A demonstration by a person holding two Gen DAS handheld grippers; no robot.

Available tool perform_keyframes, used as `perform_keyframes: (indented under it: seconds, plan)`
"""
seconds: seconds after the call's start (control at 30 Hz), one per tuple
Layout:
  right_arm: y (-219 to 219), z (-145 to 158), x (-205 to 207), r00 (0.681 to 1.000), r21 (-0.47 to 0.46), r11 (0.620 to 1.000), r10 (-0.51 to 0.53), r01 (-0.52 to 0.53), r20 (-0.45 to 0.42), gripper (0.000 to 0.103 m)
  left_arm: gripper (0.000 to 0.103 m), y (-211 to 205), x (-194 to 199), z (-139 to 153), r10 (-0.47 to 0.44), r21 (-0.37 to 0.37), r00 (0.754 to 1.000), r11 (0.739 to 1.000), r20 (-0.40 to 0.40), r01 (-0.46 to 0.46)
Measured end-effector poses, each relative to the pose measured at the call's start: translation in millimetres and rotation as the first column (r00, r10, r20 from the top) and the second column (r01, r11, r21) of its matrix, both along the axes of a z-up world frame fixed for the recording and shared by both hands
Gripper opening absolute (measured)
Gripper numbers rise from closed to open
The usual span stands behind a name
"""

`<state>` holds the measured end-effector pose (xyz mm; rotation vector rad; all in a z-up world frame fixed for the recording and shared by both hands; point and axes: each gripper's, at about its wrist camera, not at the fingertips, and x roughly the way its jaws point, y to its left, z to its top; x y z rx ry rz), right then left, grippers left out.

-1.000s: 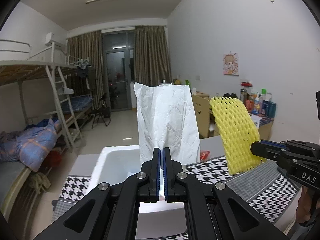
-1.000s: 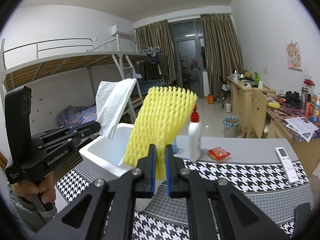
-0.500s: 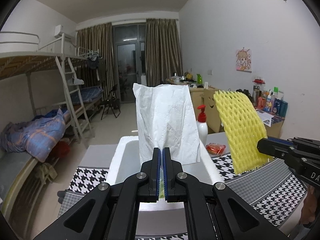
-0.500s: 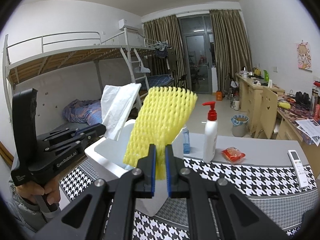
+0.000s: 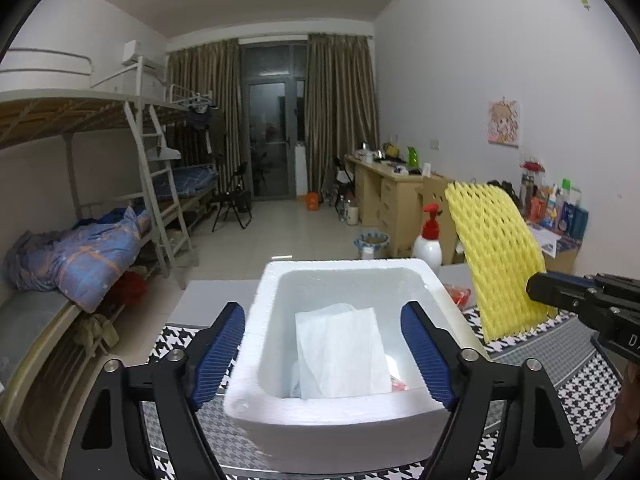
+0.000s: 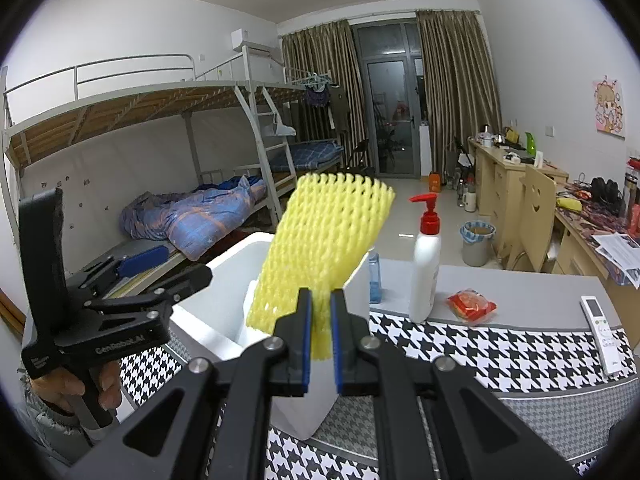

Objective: Organize soft objects
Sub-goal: 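Open the left tool to drop the cloth into the box, then lower the sponge into the foam box and open the right tool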

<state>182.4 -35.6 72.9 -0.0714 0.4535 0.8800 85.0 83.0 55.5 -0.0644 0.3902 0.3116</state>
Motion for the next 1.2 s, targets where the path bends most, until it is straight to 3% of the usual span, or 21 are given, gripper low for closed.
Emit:
perform_keyframes:
  seconds: [0.1,0.23,0.77,0.8,0.87,0.9,0.93,1.1,1.2]
  plan:
    - [6,0,0,1.0,-0.005,1.0,0.007,-0.007,0.001,0.011,0.095,4,-5,2,0.02,0.001,1.0,1.0,0.019,-0.02]
    - [15,2,-1,1.0,-0.011,1.0,0.02,-0.02,0.0,0.011,0.099,8,-10,5,0.036,-0.005,0.999,0.999,0.035,-0.036]
    - [55,-5,4,0.997,-0.055,0.996,0.068,-0.07,-0.045,0.012,0.102,27,-30,1,0.094,-0.012,0.994,0.996,0.049,-0.093]
    - [57,-7,5,0.996,-0.059,0.996,0.068,-0.071,-0.052,0.015,0.102,27,-31,1,0.097,-0.014,0.994,0.995,0.049,-0.096]
    - [60,-10,6,0.996,-0.069,0.995,0.073,-0.077,-0.058,0.041,0.102,29,-32,0,0.098,-0.02,0.994,0.995,0.05,-0.098]
    - [61,-11,6,0.997,-0.067,0.995,0.066,-0.069,-0.05,0.063,0.102,31,-32,-1,0.101,-0.021,0.994,0.995,0.048,-0.1]
    - [60,-11,4,0.998,-0.064,0.996,0.053,-0.055,-0.034,0.069,0.102,32,-32,-1,0.103,-0.022,0.993,0.994,0.048,-0.102]
    - [57,-9,-1,0.998,-0.064,0.996,0.06,-0.062,-0.025,0.07,0.102,38,-32,-3,0.108,-0.033,0.993,0.994,0.041,-0.106]
    - [54,-7,-4,0.998,-0.059,0.997,0.054,-0.055,-0.01,0.076,0.102,37,-33,-3,0.104,-0.033,0.994,0.994,0.042,-0.102]
